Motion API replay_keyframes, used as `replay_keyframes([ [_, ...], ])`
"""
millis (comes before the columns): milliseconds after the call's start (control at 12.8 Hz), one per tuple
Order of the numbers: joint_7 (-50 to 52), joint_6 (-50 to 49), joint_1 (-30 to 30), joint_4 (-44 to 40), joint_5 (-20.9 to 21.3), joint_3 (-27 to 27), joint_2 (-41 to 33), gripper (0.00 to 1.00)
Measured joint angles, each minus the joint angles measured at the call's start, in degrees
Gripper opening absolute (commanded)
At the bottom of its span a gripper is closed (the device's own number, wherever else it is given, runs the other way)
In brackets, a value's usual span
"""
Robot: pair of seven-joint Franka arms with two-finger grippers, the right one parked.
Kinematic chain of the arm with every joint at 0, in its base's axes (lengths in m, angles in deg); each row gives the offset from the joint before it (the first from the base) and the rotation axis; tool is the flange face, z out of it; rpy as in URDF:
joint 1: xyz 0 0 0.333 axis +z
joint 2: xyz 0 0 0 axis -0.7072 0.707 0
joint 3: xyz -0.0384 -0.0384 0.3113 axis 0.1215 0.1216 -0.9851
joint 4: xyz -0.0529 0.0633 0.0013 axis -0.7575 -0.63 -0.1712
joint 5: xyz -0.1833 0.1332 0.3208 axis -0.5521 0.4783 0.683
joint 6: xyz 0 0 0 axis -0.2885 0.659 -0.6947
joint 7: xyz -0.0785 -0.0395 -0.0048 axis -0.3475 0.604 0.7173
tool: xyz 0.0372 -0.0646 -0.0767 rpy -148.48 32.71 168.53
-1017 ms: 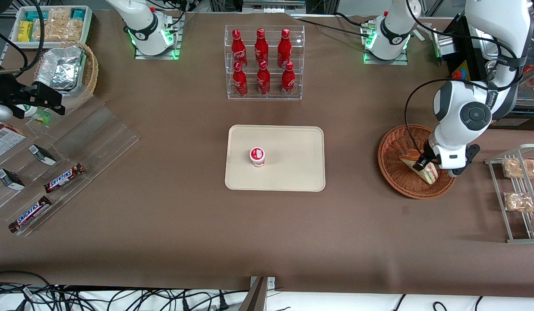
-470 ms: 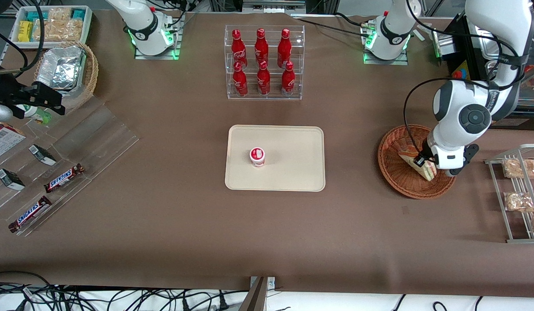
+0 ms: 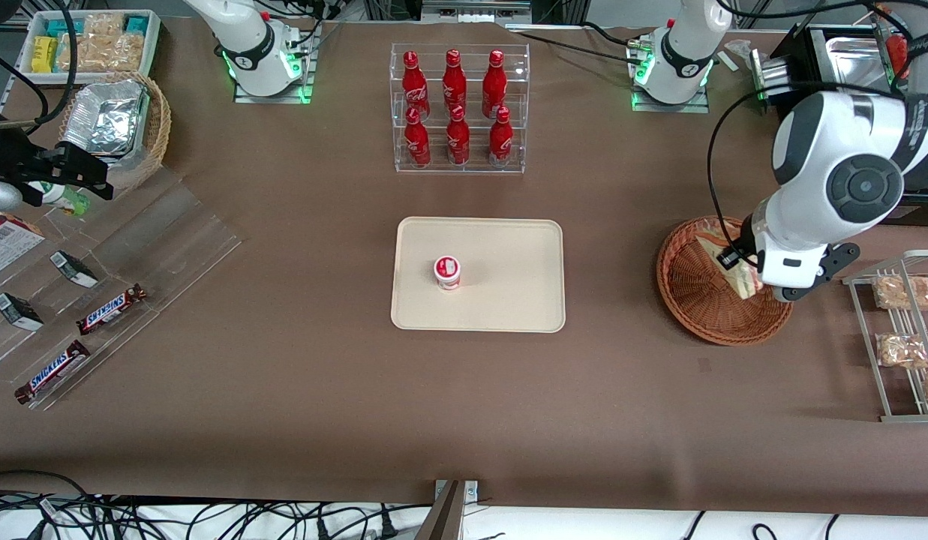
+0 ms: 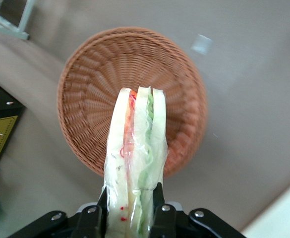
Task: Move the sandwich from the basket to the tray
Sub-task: 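Carry the sandwich with the left gripper over the cream tray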
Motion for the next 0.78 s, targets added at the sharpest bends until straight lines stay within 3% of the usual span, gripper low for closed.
replay_keyframes([
  [391, -3.99, -1.45, -0.20, -5.21, -4.71, 8.72, -0.20, 0.33],
  [783, -4.04, 4.71, -1.82, -5.61, -5.06, 16.07, 1.61, 0.33],
])
